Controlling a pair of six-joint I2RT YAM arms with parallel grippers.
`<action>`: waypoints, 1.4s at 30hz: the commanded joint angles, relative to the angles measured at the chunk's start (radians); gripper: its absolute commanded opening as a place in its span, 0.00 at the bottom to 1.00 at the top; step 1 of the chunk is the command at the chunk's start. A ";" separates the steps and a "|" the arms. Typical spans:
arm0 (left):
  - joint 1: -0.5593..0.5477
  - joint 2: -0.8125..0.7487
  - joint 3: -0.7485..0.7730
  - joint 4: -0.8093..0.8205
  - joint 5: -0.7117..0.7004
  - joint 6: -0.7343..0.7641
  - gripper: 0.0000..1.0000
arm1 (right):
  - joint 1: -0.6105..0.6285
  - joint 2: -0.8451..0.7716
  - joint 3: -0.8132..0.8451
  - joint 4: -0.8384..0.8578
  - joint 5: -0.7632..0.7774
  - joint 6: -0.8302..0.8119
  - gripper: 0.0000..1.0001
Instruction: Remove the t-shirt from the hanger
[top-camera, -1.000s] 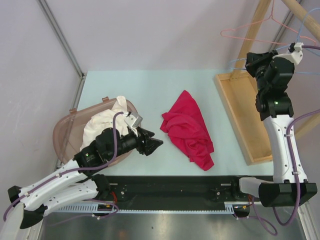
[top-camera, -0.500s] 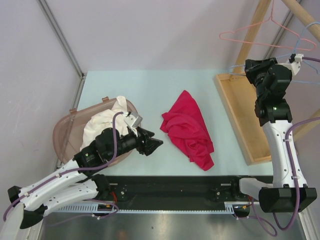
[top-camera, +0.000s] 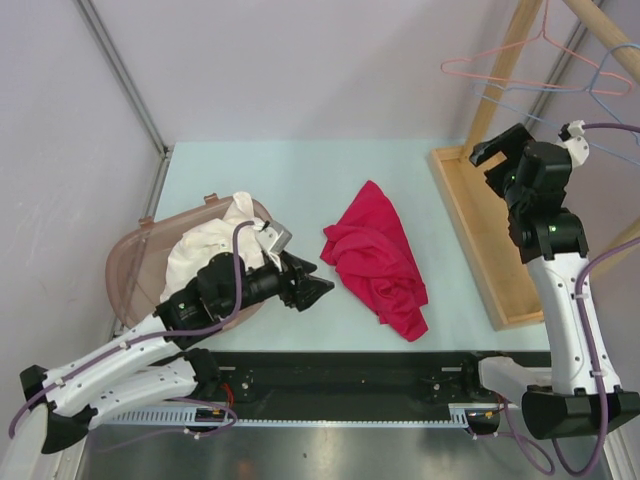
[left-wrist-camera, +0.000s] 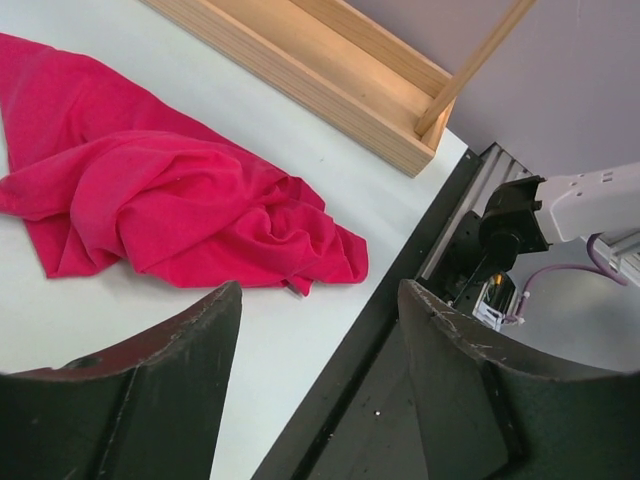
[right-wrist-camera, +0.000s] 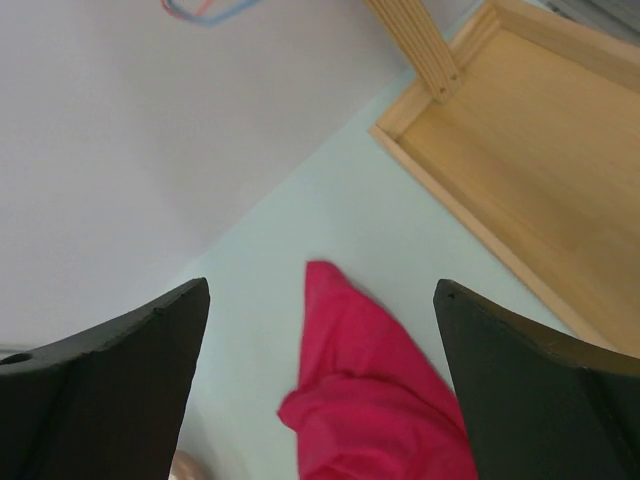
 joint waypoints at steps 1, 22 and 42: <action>0.006 0.030 0.034 0.055 0.023 -0.022 0.71 | 0.095 -0.056 0.055 -0.174 0.181 -0.153 1.00; 0.019 0.923 0.601 -0.260 0.071 0.203 1.00 | 0.597 -0.291 -0.281 -0.287 0.269 -0.245 1.00; 0.002 1.447 0.922 -0.392 0.077 0.782 0.91 | 0.545 -0.552 -0.396 -0.335 0.172 -0.292 1.00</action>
